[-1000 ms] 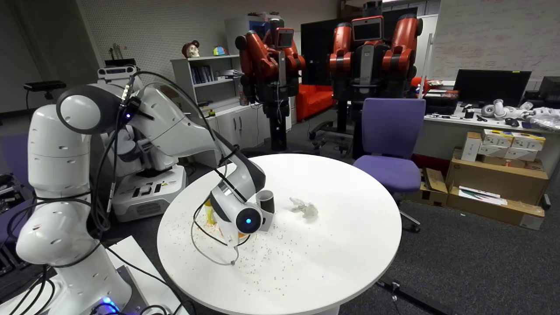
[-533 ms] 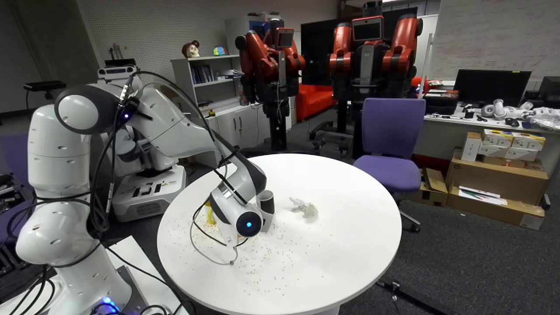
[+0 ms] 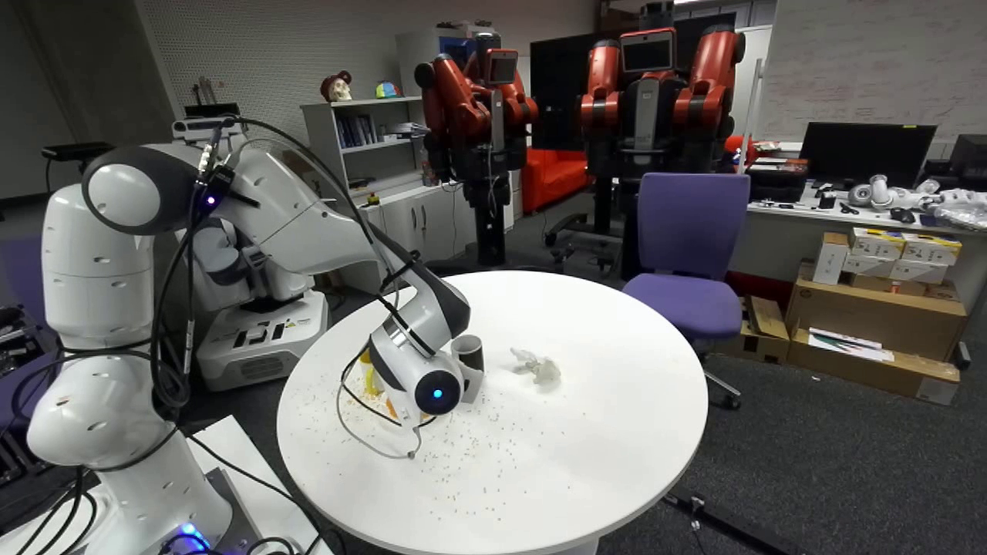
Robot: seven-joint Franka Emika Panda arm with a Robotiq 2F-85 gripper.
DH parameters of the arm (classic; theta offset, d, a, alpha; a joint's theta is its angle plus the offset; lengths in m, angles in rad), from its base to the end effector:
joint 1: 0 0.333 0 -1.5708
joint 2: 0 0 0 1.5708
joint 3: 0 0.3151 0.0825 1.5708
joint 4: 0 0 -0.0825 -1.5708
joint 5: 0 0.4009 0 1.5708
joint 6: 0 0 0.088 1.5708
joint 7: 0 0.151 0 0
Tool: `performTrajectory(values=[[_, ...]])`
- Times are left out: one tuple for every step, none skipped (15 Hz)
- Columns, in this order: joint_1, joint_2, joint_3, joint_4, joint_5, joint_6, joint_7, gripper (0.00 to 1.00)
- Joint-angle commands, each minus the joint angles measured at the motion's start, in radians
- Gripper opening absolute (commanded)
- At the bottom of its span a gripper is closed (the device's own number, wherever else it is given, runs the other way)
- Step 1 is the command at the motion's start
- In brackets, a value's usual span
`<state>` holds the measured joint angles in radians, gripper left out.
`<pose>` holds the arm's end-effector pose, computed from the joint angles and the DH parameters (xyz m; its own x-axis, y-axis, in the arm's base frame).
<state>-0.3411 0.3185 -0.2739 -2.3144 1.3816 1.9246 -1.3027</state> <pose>0.4608 -0.2009 0.1653 0.8557 -0.4504 0.2547 -0.0264 -0.5295 -0.8479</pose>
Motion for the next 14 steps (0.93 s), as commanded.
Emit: performTrajectory(values=[[-0.001,-0.066,-0.015,-0.032,0.032,-0.030,0.017,0.01],[0.000,-0.072,-0.016,-0.031,0.034,-0.028,0.025,0.01],[0.002,-0.077,-0.016,-0.031,0.037,-0.024,0.028,0.01],[0.003,-0.082,-0.016,-0.029,0.041,-0.022,0.036,0.01],[0.005,-0.086,-0.016,-0.028,0.044,-0.020,0.045,0.01],[0.006,-0.090,-0.016,-0.027,0.043,-0.020,0.055,0.01],[0.005,-0.098,-0.018,-0.026,0.037,-0.023,0.067,0.01],[-0.007,-0.110,-0.030,-0.022,0.011,-0.042,0.084,0.01],[-0.008,-0.117,-0.033,-0.021,0.005,-0.045,0.096,0.01],[-0.008,-0.124,-0.037,-0.022,0.000,-0.050,0.106,0.01],[-0.008,-0.132,-0.040,-0.021,-0.004,-0.054,0.117,0.01],[-0.006,-0.140,-0.043,-0.021,-0.010,-0.058,0.127,0.01],[-0.006,-0.145,-0.046,-0.020,-0.015,-0.066,0.132,0.01],[-0.004,-0.152,-0.048,-0.020,-0.021,-0.073,0.140,0.01]])
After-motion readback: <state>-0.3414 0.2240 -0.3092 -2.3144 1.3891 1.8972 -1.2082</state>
